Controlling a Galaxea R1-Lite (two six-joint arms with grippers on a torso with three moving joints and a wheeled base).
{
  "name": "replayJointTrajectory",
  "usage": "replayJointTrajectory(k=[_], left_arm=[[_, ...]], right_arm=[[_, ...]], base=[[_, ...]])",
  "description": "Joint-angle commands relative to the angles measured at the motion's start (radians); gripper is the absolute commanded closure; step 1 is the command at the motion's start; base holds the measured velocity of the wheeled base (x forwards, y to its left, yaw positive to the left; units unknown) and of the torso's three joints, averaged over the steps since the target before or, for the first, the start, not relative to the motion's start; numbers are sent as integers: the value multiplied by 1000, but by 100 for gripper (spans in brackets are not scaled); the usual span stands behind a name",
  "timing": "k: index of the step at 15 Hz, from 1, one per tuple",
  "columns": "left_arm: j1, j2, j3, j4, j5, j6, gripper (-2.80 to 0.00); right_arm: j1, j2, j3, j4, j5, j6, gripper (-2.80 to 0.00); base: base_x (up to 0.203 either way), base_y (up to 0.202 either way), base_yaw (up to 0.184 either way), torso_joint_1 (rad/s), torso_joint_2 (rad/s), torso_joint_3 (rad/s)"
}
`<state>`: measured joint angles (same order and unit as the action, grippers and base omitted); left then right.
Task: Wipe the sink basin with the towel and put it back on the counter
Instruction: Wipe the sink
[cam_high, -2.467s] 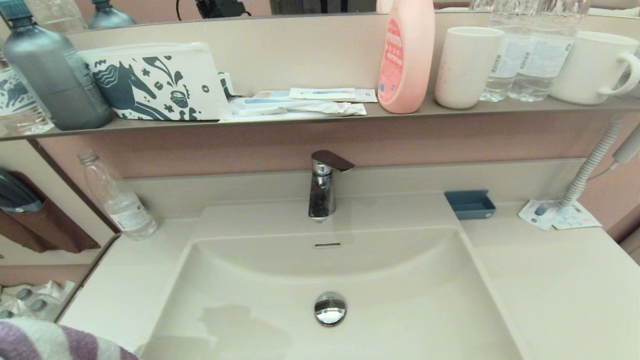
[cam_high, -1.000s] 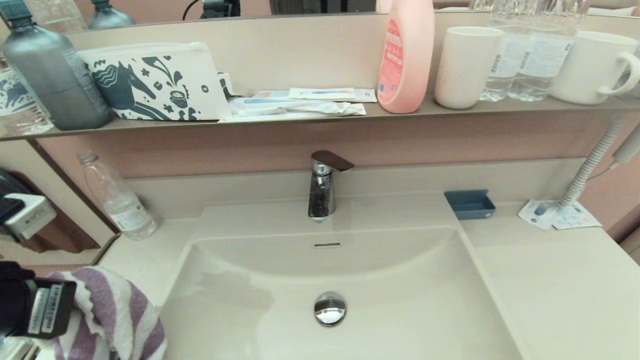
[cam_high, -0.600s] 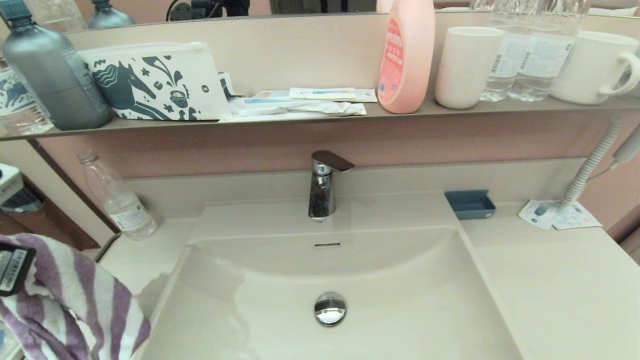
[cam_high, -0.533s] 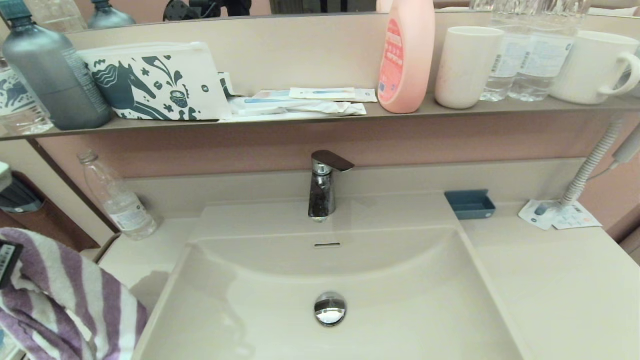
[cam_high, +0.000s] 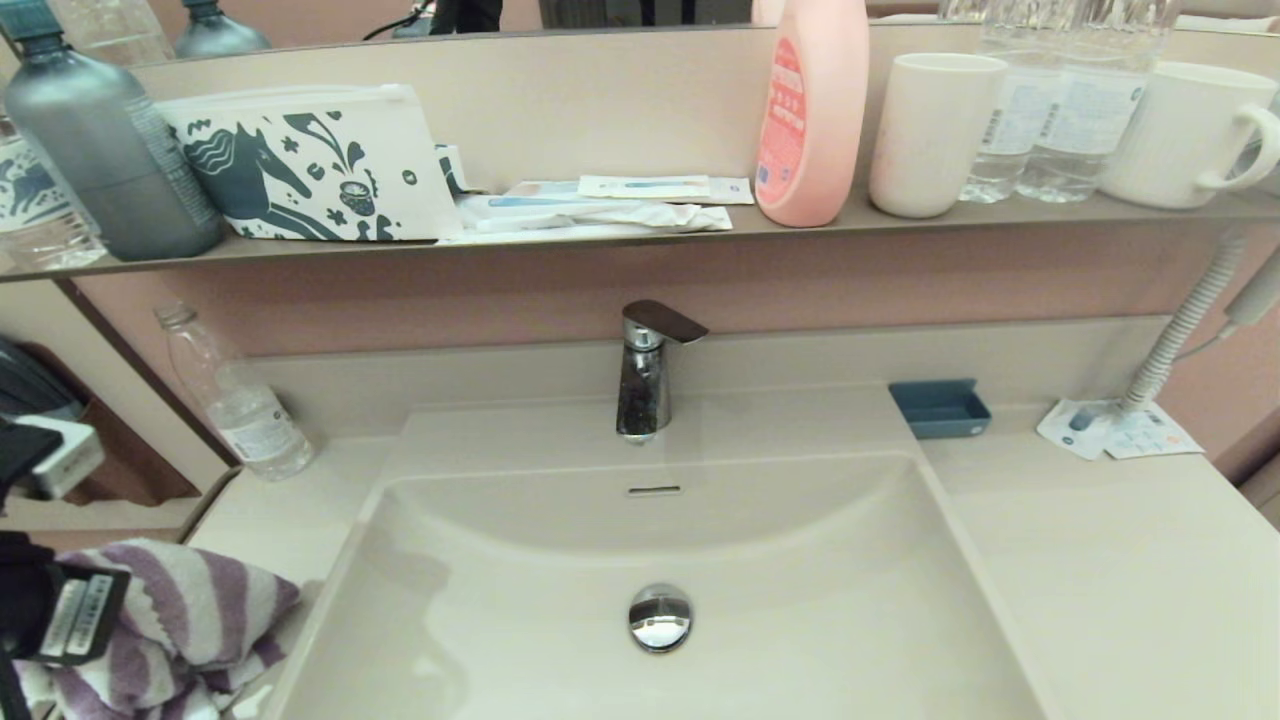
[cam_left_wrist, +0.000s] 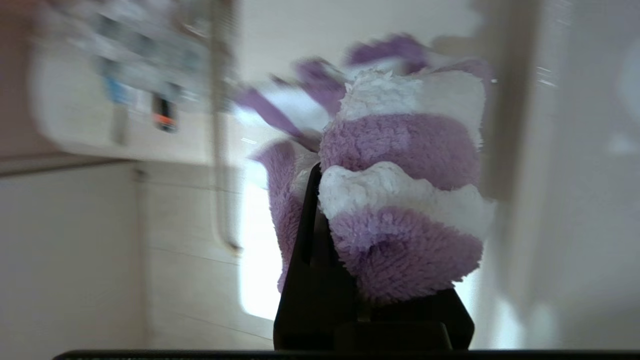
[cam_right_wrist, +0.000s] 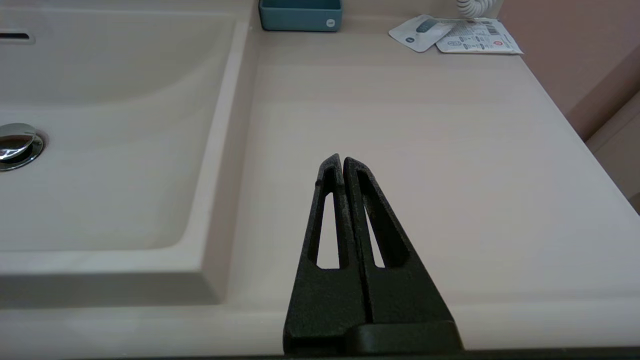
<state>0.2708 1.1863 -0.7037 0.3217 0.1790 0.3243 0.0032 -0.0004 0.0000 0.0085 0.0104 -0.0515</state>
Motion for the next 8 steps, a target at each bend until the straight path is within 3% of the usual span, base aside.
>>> replayJointTrajectory(k=[1, 4, 8], left_arm=[[-43, 26, 49, 0, -18, -72, 0], [-55, 59, 73, -63, -175, -153, 0], [-64, 125, 199, -237, -249, -170, 0]], right_arm=[[1, 0, 0, 0, 0, -1, 0], [1, 0, 0, 0, 0, -1, 0], [0, 0, 0, 0, 0, -1, 0]], base=[[0, 0, 0, 0, 0, 0], [0, 0, 0, 0, 0, 0], [0, 0, 0, 0, 0, 0]])
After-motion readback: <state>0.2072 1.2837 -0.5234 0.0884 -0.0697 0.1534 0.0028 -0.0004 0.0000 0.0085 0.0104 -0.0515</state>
